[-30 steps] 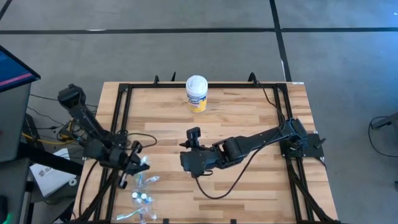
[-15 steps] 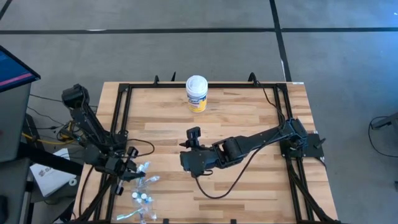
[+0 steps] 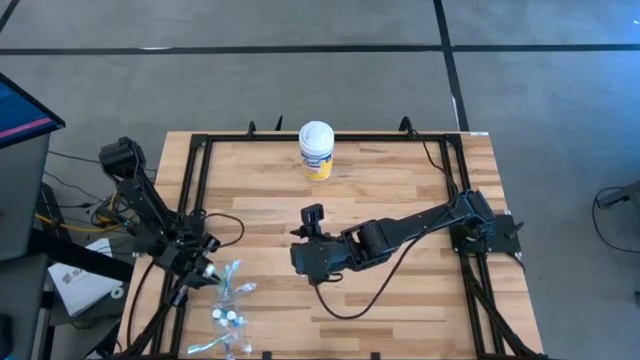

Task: Pick & Place toothbrushing station
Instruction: Put the green toothbrush into the transparent organizer

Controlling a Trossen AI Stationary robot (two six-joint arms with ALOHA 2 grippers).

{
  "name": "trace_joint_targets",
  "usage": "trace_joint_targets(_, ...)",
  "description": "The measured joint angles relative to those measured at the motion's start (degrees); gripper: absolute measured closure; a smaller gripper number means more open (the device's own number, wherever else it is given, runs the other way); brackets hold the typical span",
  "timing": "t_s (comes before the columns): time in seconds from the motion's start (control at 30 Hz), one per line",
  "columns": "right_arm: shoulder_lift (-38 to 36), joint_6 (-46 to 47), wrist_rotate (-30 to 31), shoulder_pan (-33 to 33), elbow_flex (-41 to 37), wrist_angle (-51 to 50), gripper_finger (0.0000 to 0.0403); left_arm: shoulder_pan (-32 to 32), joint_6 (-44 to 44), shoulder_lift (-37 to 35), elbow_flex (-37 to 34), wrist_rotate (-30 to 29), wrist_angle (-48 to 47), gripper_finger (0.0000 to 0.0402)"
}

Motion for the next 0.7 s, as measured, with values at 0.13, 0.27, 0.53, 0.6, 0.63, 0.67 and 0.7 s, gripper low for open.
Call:
trace_joint_targets(0.13,0.0,0.73,0.02,-0.01,-0.02,-0.31,0.0269,0.04,0.72,0.29,-1.02,-0.95,-0.18,0.0397)
trace_joint_targets(0.27,0.0,0.71,0.02,-0.02,-0.02,-0.36,0.0268,0.0,1.77,0.36,-1.03,0.53,-0.08,0.0397)
trace_joint_targets(0.53,0.0,1.12,0.0,-0.02,-0.02,-0.71,0.0269,-2.67,8.12,-0.42,-1.05,-3.17,1.17,0.0398)
trace_joint_targets(0.6,0.0,1.12,0.0,-0.02,-0.02,-0.7,0.0269,-3.14,8.83,-0.77,-1.05,-4.2,1.15,0.0398)
trace_joint_targets(0.63,0.0,1.14,0.0,-0.02,-0.02,-0.66,0.027,-3.15,9.08,-1.03,-1.05,-4.83,1.14,0.0398)
trace_joint_targets(0.67,0.0,1.14,0.0,-0.02,-0.02,-0.64,0.027,-3.14,9.68,-1.26,-1.05,-5.2,1.16,0.0398)
trace_joint_targets(0.7,0.0,1.12,0.0,-0.02,-0.02,-0.64,0.0271,-3.11,10.45,-1.53,-1.05,-5.28,1.15,0.0398)
